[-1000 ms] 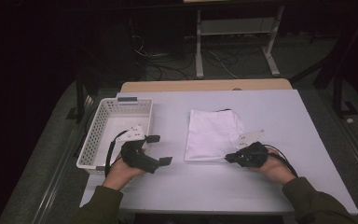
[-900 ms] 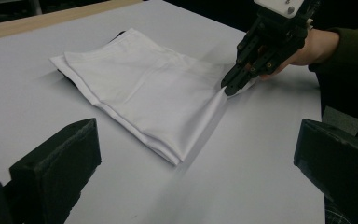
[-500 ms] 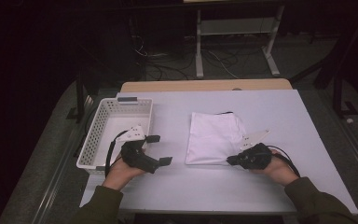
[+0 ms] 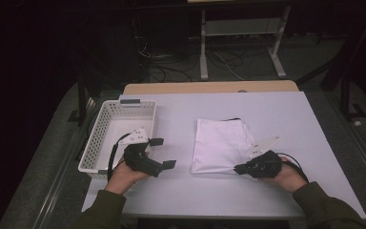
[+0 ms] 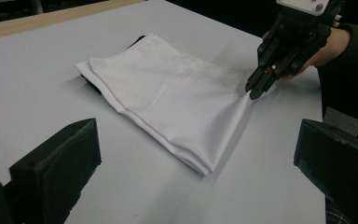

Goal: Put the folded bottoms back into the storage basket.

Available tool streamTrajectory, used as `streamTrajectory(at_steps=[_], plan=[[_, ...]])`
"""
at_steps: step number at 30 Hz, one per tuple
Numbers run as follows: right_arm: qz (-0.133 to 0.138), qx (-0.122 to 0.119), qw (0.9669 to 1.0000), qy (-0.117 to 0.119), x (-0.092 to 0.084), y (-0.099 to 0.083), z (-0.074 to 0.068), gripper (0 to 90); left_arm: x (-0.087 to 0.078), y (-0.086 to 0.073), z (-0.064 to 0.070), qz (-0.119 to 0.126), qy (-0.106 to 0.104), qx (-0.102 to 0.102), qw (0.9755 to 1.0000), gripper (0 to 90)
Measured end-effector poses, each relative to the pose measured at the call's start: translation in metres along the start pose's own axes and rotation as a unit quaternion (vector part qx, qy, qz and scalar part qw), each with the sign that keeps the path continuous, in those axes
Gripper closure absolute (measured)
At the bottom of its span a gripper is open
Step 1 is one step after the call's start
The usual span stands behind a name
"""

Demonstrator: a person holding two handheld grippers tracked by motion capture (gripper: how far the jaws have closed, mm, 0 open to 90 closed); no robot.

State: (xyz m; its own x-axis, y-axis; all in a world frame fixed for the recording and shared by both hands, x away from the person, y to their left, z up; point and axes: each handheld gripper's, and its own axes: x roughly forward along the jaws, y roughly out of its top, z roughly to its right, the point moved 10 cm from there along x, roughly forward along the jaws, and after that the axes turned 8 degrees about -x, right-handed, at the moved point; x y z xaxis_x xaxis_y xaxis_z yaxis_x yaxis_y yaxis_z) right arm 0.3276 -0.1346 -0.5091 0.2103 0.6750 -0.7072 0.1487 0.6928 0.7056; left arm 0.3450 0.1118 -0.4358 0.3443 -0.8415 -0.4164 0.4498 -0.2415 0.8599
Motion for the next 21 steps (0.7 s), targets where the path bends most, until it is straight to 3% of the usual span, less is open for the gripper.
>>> streamTrajectory(at_steps=[21], plan=[[-0.006, -0.002, 0.9998, 0.018, -0.010, -0.011, -0.019, 85.6, 0.000, 0.000, 0.000, 0.001, 0.001, -0.003, 1.0000, 0.0]])
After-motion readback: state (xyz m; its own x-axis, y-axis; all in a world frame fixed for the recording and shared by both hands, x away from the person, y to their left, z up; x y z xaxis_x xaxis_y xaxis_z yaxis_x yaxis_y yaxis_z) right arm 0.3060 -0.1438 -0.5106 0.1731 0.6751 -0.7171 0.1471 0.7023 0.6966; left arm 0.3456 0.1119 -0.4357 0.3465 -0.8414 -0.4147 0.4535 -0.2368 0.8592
